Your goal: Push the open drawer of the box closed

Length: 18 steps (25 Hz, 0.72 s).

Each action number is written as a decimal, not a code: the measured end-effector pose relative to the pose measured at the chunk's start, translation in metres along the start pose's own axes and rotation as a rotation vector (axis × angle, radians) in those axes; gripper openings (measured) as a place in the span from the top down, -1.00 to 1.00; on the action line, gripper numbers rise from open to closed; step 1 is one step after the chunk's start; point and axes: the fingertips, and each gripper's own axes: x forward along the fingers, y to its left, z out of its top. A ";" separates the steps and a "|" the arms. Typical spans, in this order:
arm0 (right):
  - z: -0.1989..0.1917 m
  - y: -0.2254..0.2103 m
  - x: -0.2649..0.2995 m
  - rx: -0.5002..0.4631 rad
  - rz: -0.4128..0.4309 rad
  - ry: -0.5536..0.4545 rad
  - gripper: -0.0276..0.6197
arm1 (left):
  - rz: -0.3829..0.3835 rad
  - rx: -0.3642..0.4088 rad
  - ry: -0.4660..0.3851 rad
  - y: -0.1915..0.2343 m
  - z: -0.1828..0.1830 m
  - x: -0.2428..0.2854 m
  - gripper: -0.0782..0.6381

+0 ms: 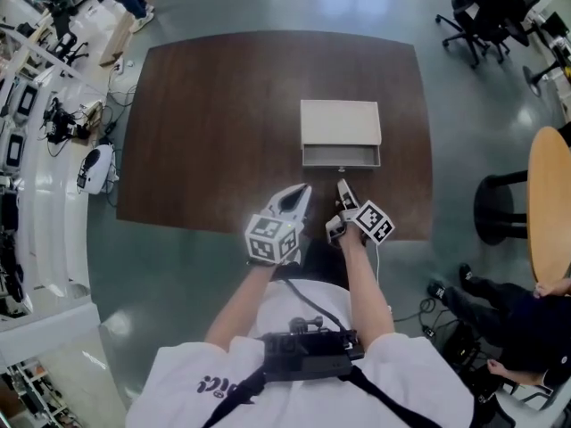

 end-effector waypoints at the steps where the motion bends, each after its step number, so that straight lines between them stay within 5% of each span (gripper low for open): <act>1: 0.002 -0.008 0.002 0.067 -0.010 -0.007 0.67 | 0.005 -0.007 0.008 0.002 -0.002 0.004 0.76; 6: 0.016 -0.043 0.021 0.286 -0.019 -0.052 0.67 | 0.029 -0.033 0.032 0.012 -0.006 0.023 0.76; 18: 0.025 -0.045 0.062 0.334 -0.034 -0.012 0.68 | 0.062 -0.071 0.052 0.030 -0.009 0.050 0.76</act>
